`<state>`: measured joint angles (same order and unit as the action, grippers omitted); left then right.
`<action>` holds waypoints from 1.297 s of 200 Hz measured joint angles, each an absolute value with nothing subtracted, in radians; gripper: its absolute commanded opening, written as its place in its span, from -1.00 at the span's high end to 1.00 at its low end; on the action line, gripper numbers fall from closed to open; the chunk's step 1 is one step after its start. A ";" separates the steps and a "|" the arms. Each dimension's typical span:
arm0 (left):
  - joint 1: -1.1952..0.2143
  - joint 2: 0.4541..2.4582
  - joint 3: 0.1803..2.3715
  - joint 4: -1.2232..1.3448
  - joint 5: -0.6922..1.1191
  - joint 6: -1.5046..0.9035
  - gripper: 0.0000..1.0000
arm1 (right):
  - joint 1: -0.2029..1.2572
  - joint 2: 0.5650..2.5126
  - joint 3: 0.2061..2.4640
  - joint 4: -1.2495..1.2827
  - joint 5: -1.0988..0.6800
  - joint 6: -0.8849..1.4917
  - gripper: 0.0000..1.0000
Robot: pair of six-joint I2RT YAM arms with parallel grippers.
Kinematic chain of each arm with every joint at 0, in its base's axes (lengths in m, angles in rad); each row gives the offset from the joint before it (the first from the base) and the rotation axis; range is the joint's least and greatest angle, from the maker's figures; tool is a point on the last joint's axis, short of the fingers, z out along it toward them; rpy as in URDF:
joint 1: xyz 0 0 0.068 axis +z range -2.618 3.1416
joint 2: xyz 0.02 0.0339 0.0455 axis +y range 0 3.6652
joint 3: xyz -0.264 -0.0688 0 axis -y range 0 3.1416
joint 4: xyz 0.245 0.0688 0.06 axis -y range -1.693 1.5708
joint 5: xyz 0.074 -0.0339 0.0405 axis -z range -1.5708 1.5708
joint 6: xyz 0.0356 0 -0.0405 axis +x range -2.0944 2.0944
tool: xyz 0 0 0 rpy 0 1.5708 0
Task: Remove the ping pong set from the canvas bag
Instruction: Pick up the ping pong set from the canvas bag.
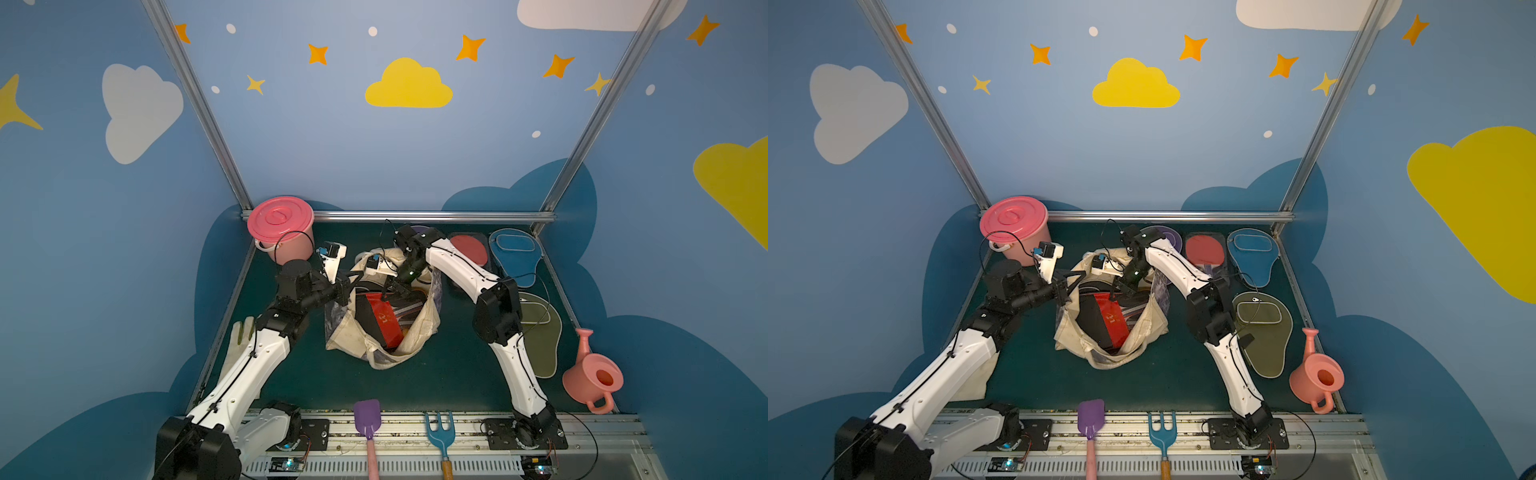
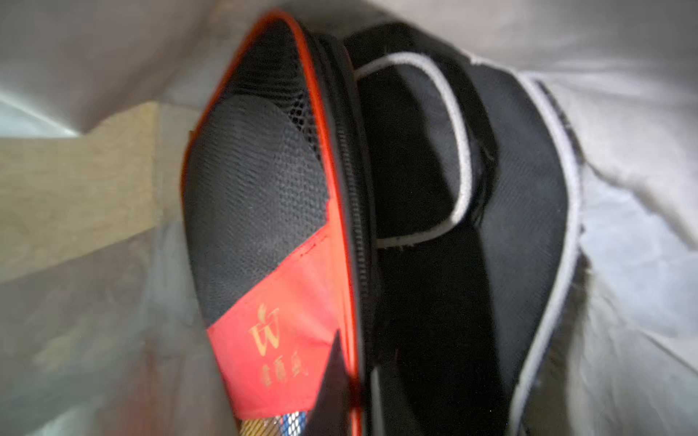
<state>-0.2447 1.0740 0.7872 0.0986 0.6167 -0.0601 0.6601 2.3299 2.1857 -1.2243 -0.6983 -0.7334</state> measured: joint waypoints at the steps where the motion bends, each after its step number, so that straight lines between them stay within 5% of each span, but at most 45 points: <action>1: -0.245 1.074 0.787 0.099 0.617 -0.060 0.93 | 0.659 2.323 2.176 -1.221 -0.700 -0.732 1.00; 91: -0.303 1.097 0.819 0.066 0.674 -0.075 0.93 | 0.613 2.061 1.782 -1.118 -0.688 -0.675 1.00; 202: -0.369 1.195 0.960 -0.034 0.523 -0.080 0.92 | 0.518 1.815 1.692 -1.118 -0.584 -0.608 1.00; 259: -0.378 1.208 1.044 -0.119 0.402 -0.076 0.57 | 0.503 1.726 1.745 -1.126 -0.514 -0.594 1.00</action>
